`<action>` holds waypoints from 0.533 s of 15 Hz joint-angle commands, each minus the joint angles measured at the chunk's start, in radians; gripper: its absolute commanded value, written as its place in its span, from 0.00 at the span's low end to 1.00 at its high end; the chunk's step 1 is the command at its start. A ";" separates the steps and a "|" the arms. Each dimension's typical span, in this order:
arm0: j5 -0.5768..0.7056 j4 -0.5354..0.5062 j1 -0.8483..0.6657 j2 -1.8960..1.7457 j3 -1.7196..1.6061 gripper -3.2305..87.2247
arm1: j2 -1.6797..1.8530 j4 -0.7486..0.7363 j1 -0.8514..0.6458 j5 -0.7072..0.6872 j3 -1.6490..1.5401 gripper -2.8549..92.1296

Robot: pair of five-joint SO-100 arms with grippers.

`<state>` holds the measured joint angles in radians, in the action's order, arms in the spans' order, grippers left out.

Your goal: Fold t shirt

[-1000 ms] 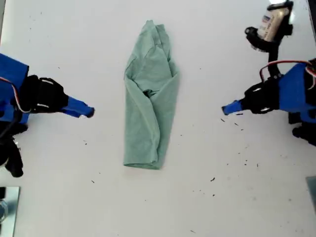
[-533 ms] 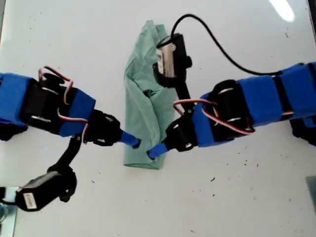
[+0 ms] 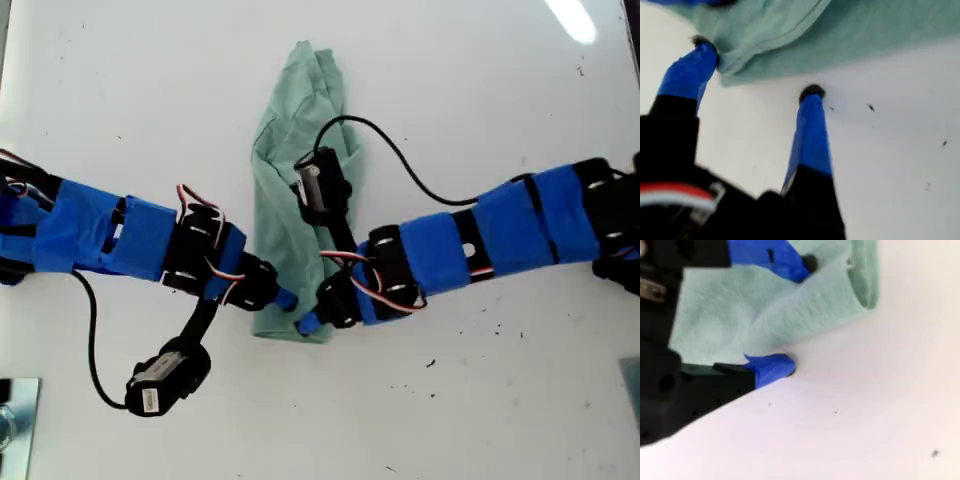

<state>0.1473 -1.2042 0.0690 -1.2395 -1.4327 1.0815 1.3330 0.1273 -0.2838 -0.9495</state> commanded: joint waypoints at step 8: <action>0.026 -0.055 0.044 0.215 0.439 0.03 | -0.129 0.133 0.032 -0.109 0.267 0.04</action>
<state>0.1626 -1.2548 0.0690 -0.9910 -1.0324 0.8989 1.4021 0.1350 -0.3329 -0.6903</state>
